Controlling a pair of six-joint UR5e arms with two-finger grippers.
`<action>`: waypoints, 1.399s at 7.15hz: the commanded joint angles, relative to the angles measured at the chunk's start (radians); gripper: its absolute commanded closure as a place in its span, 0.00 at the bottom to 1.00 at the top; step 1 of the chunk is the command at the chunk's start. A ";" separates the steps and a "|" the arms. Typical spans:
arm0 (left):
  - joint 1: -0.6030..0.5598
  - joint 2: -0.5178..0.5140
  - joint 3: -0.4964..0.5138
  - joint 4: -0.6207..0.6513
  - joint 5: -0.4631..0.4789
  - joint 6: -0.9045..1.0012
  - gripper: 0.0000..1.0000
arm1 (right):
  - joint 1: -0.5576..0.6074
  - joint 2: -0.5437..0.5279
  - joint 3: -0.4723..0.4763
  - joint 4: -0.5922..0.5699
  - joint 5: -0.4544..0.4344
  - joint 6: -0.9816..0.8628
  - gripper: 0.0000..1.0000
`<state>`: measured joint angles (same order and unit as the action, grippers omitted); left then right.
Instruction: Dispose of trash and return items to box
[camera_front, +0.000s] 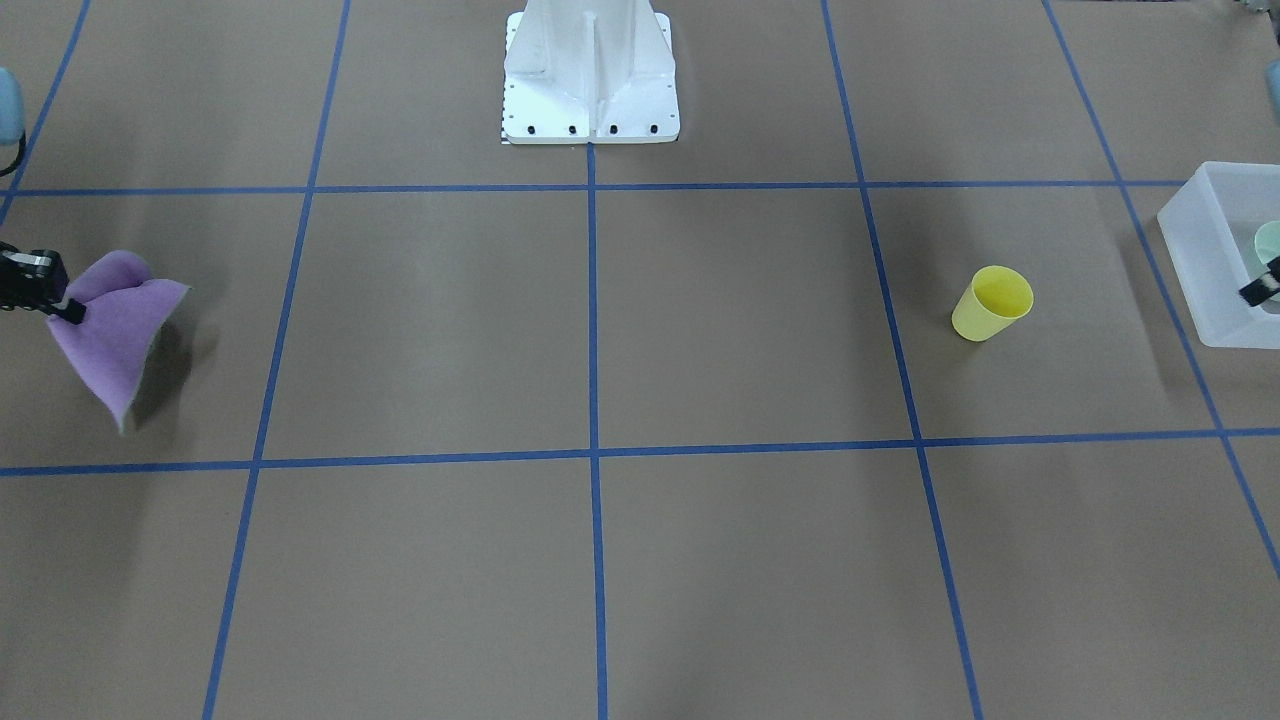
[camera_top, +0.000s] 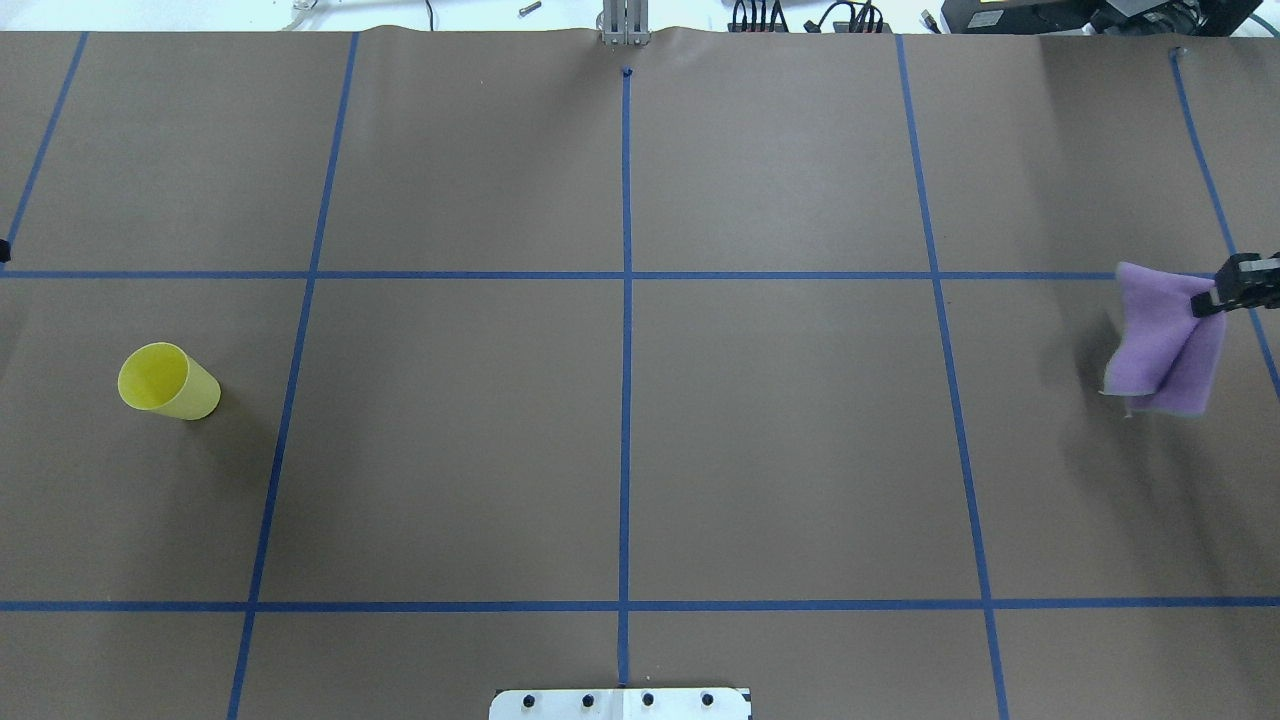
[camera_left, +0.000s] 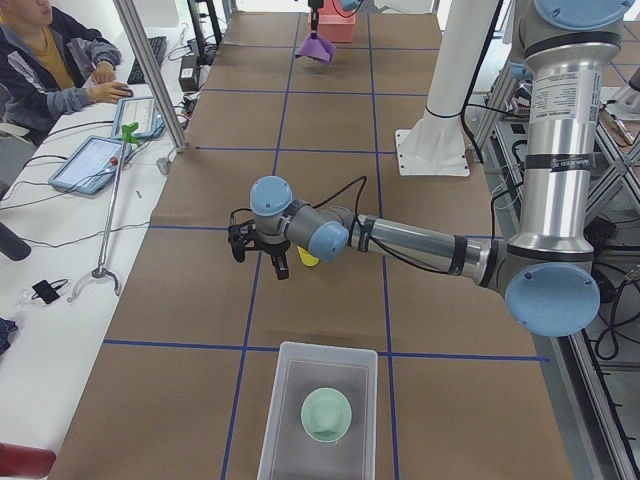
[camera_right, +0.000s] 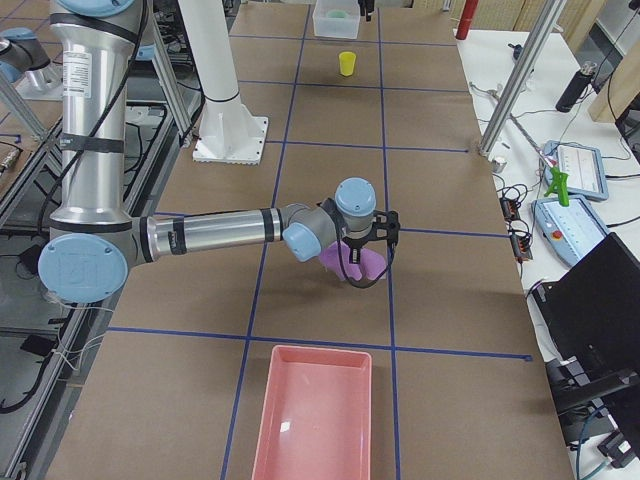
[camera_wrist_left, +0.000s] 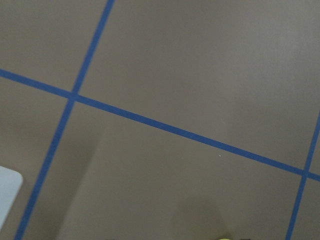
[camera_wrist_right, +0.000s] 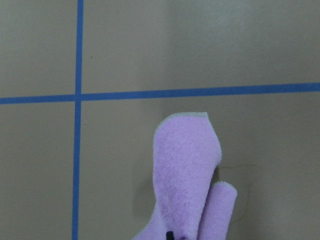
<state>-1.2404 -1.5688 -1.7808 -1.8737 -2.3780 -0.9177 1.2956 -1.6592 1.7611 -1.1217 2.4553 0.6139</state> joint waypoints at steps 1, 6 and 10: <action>0.191 0.013 -0.042 -0.069 0.129 -0.142 0.14 | 0.181 -0.007 0.021 -0.167 0.005 -0.264 1.00; 0.335 0.032 -0.019 -0.116 0.200 -0.145 0.24 | 0.342 -0.007 0.067 -0.410 -0.012 -0.550 1.00; 0.335 0.033 -0.005 -0.117 0.198 -0.139 1.00 | 0.393 -0.005 0.087 -0.471 -0.039 -0.629 1.00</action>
<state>-0.9055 -1.5343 -1.7871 -1.9910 -2.1785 -1.0573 1.6693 -1.6623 1.8482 -1.5868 2.4228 0.0123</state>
